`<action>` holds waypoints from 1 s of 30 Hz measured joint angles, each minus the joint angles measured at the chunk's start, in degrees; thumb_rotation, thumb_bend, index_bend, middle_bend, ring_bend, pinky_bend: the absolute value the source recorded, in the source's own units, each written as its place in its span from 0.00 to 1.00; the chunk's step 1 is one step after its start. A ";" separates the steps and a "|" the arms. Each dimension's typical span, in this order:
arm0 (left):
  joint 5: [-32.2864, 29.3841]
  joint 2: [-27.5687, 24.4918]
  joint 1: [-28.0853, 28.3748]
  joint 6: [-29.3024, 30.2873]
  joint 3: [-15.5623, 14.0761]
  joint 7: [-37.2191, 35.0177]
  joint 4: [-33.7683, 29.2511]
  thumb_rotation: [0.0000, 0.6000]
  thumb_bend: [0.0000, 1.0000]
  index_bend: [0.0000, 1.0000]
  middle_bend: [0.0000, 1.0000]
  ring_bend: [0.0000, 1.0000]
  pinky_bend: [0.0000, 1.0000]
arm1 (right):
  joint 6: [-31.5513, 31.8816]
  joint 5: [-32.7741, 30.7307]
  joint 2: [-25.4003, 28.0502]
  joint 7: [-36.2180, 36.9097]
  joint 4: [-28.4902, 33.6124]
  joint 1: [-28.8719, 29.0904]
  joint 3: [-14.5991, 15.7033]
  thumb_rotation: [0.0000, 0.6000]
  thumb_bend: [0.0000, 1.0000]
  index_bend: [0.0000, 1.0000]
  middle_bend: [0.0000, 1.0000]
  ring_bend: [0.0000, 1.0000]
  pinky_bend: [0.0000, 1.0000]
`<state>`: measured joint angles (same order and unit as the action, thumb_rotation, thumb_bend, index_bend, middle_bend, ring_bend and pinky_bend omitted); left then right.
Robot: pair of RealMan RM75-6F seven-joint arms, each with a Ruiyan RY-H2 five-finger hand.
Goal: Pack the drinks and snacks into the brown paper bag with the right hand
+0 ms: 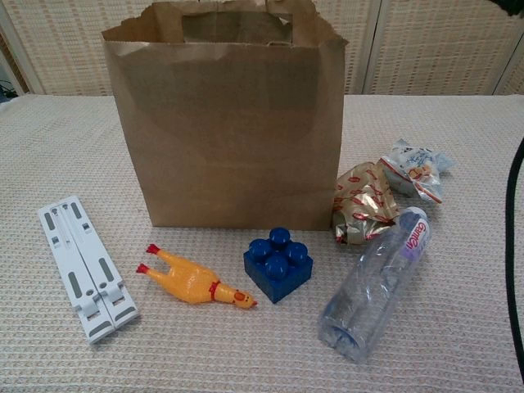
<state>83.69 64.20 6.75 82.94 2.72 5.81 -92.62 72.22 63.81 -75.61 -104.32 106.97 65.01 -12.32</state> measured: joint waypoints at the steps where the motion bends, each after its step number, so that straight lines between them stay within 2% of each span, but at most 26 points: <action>1: 0.02 0.01 -0.01 0.03 -0.01 0.01 0.02 1.00 0.36 0.02 0.00 0.00 0.00 | 0.89 0.13 0.50 1.20 0.84 -0.73 -0.03 1.00 0.05 0.00 0.00 0.00 0.04; 8: 0.10 0.08 -0.01 0.13 -0.02 0.35 -0.03 1.00 0.36 0.02 0.00 0.00 0.00 | 6.94 3.25 5.72 14.33 7.10 -8.65 1.93 1.00 0.05 0.00 0.00 0.00 0.08; 11: 0.10 0.12 -0.04 0.20 -0.01 0.52 -0.11 1.00 0.36 0.02 0.00 0.00 0.00 | 8.59 6.06 8.31 22.93 8.93 -12.91 4.26 1.00 0.05 0.00 0.01 0.00 0.13; 14: 0.10 0.17 -0.08 0.30 -0.02 0.60 -0.11 1.00 0.36 0.02 0.00 0.00 0.00 | 10.12 10.72 11.26 32.61 9.53 -18.02 8.13 1.00 0.05 0.00 0.05 0.02 0.18; 18: 0.10 0.29 -0.12 0.42 0.01 0.81 -0.08 1.00 0.36 0.02 0.00 0.00 0.00 | 11.99 20.23 14.44 45.79 6.50 -25.67 15.27 1.00 0.05 0.00 0.08 0.05 0.20; 24: -0.01 0.56 -0.20 0.71 0.10 1.58 -0.17 1.00 0.36 0.02 0.00 0.00 0.00 | 10.83 26.09 15.47 62.83 -1.50 -33.36 23.26 1.00 0.05 0.00 0.08 0.05 0.20; 27: -0.10 0.74 -0.27 0.90 0.17 1.93 -0.18 1.00 0.36 0.02 0.00 0.00 0.00 | 7.11 28.07 15.02 68.32 -4.35 -34.97 25.65 1.00 0.05 0.00 0.08 0.05 0.20; 30: -0.13 0.82 -0.32 0.99 0.19 1.97 -0.13 1.00 0.36 0.02 0.00 0.00 0.00 | 2.66 29.63 13.76 69.92 -5.62 -35.26 26.33 1.00 0.05 0.00 0.08 0.05 0.20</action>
<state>83.56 65.02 6.43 83.93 2.91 7.79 -92.76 74.88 93.44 -61.85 -34.40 101.34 29.75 14.01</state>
